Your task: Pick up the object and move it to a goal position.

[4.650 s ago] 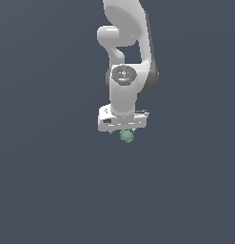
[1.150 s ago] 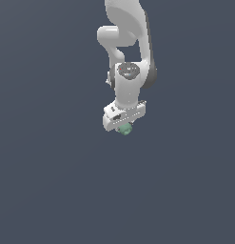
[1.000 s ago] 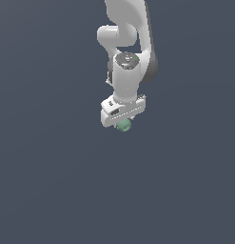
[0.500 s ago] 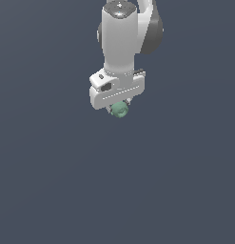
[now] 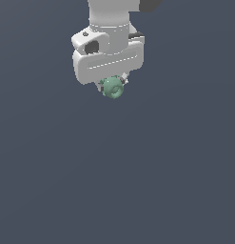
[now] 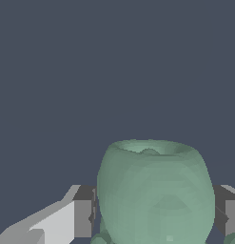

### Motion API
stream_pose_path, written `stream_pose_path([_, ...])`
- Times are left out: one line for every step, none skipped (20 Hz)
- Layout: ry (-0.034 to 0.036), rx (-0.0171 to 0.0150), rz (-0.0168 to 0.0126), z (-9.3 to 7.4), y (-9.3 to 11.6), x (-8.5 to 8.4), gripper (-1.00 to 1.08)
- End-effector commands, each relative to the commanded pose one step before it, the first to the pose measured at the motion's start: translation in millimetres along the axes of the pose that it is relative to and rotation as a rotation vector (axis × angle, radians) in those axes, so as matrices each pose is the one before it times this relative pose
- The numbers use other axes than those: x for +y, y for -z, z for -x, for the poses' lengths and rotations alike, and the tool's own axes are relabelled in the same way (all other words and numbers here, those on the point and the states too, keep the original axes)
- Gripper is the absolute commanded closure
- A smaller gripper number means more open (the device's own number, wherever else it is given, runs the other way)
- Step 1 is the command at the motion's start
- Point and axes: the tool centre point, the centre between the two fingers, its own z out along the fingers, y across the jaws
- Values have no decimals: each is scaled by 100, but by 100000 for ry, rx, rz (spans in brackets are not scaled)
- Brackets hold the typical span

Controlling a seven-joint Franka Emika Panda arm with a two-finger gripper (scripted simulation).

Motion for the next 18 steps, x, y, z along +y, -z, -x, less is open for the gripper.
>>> stream_pose_path([-6,-104,-34,100,2549,581,108])
stream_pose_path([0,0,0,14,965,233,108])
stream_pose_path([-41,-36,43,8,920,228,108])
stream_pose_path([0,0,0,7,889,218,108])
stream_pose_path([0,0,0,4,844,210,108])
stream_pose_path([0,0,0,1,789,198,108])
stream_pose_path([0,0,0,-2,733,186,108])
stream_pose_path([-41,-34,44,-8,675,174,108])
stream_pose_path([0,0,0,-7,624,161,108])
stream_pose_path([0,0,0,-9,571,149,108])
stream_pose_path([0,0,0,-10,520,137,108])
stream_pose_path([0,0,0,-12,471,125,108])
stream_pose_path([0,0,0,-13,425,114,108])
stream_pose_path([-41,-34,44,-17,378,103,108])
stream_pose_path([0,0,0,-14,340,93,108])
stream_pose_path([0,0,0,-14,301,84,108])
stream_pose_path([0,0,0,-14,264,74,108])
stream_pose_path([0,0,0,-13,229,65,108])
